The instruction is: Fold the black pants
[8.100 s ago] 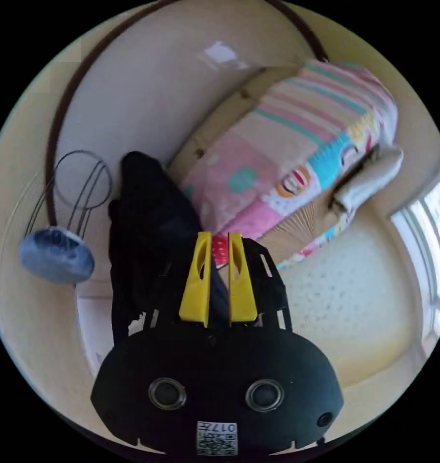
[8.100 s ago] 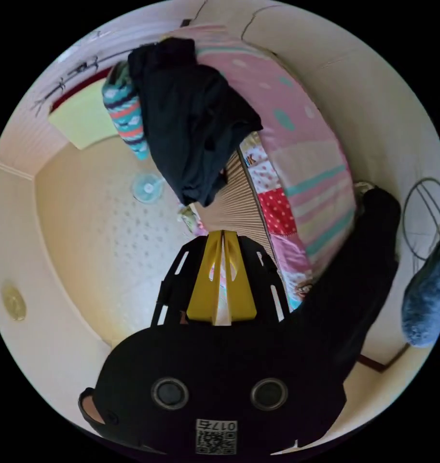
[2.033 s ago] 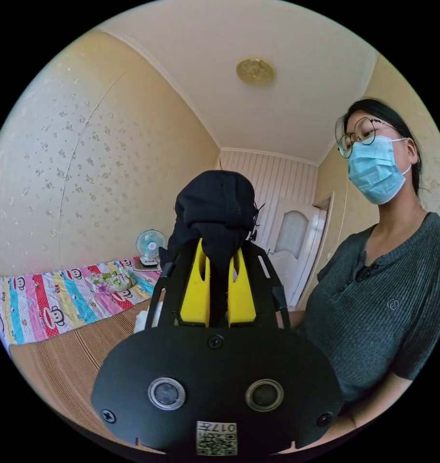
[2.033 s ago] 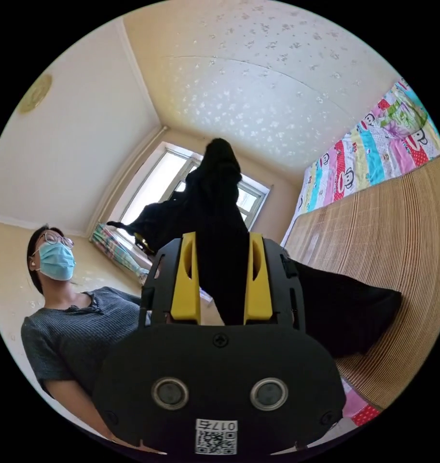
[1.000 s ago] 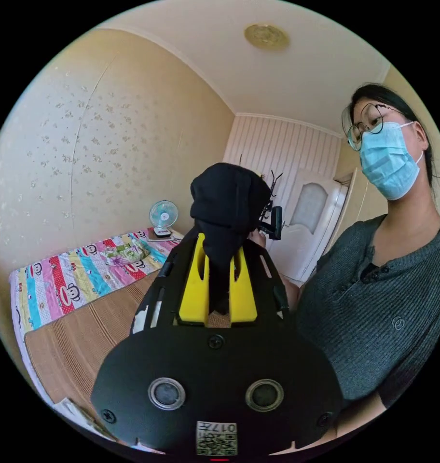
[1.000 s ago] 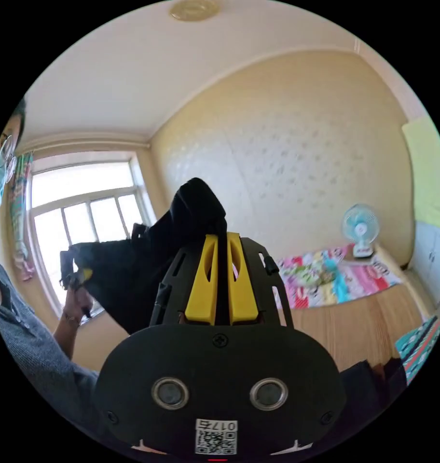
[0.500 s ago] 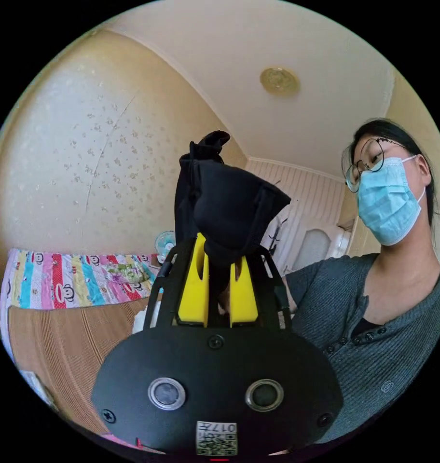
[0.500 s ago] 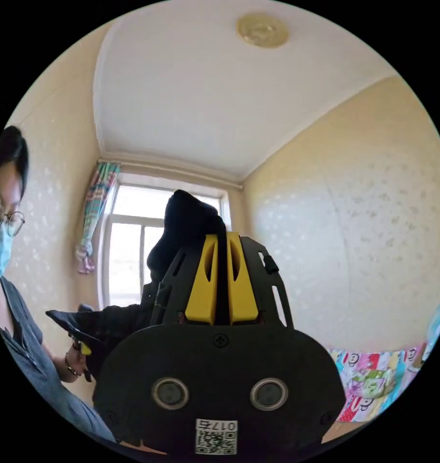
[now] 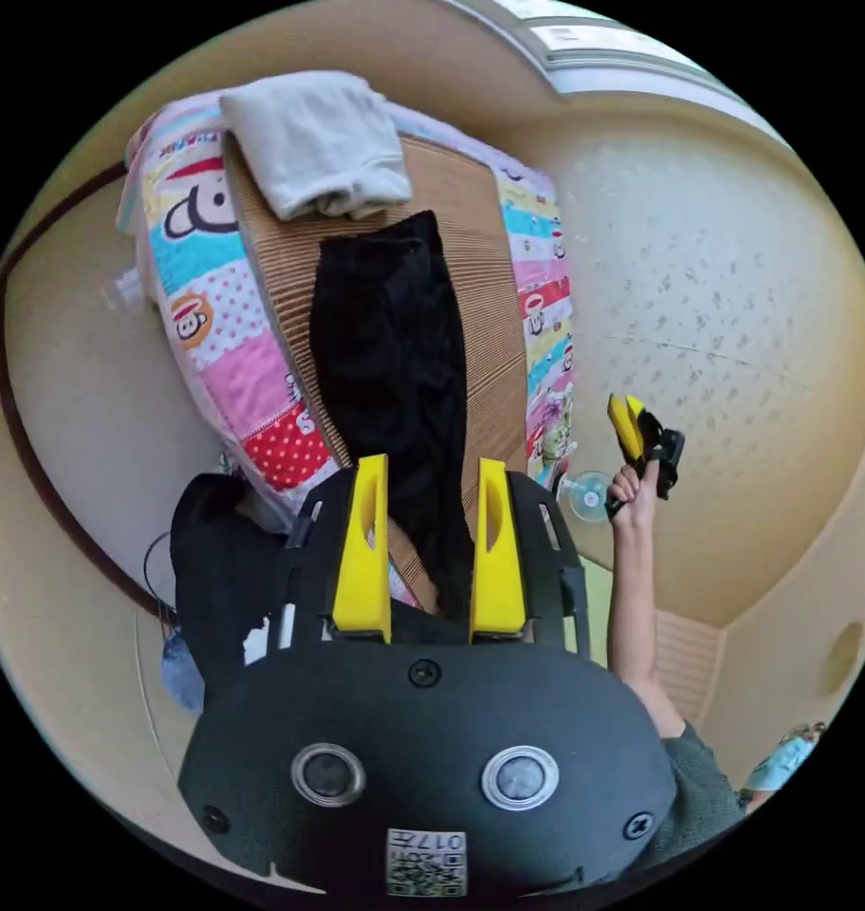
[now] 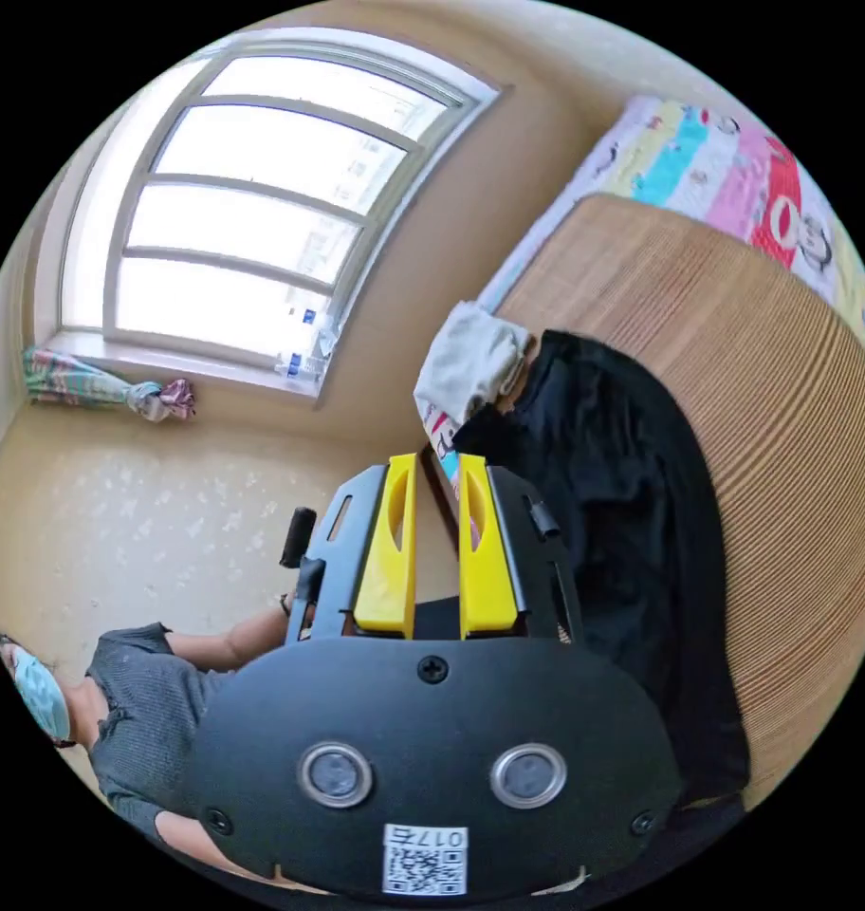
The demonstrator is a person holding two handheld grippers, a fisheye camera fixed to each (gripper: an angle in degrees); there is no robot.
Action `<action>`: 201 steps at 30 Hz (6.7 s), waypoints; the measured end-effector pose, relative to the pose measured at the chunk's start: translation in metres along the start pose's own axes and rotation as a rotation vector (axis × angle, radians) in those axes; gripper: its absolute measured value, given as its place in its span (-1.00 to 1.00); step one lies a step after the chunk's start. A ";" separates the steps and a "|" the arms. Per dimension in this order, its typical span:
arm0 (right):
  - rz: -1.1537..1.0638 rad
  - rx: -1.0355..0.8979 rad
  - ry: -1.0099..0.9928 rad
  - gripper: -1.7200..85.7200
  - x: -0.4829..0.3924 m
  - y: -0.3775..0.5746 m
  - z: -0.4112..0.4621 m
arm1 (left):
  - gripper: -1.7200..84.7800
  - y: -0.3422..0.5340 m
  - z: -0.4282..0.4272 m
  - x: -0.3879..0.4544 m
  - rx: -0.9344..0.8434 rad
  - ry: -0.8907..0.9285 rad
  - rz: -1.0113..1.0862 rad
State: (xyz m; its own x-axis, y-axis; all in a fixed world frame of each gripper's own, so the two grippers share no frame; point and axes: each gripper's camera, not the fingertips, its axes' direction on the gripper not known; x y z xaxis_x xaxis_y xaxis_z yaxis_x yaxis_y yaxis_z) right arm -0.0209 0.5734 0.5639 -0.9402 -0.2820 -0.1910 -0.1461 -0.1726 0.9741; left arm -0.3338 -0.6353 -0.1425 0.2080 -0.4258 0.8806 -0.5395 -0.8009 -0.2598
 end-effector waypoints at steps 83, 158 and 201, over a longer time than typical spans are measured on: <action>0.963 0.578 0.174 -0.93 -0.052 0.403 -0.410 | -0.96 0.027 -0.266 0.022 -0.357 -0.427 -0.191; 1.186 0.926 0.317 -0.79 -0.052 0.324 -0.542 | -0.79 -0.287 -0.132 0.307 0.011 -0.281 0.293; 0.997 0.673 0.156 -0.94 -0.070 0.427 -0.385 | -0.80 -0.107 -0.119 0.201 -0.282 -0.551 -0.040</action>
State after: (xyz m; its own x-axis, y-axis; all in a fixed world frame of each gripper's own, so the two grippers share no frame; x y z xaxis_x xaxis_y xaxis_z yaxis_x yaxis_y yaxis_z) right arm 0.1004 0.1560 0.9467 -0.6907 -0.1299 0.7113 0.4464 0.6973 0.5608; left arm -0.3310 -0.5850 0.1092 0.5826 -0.6130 0.5337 -0.7019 -0.7105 -0.0498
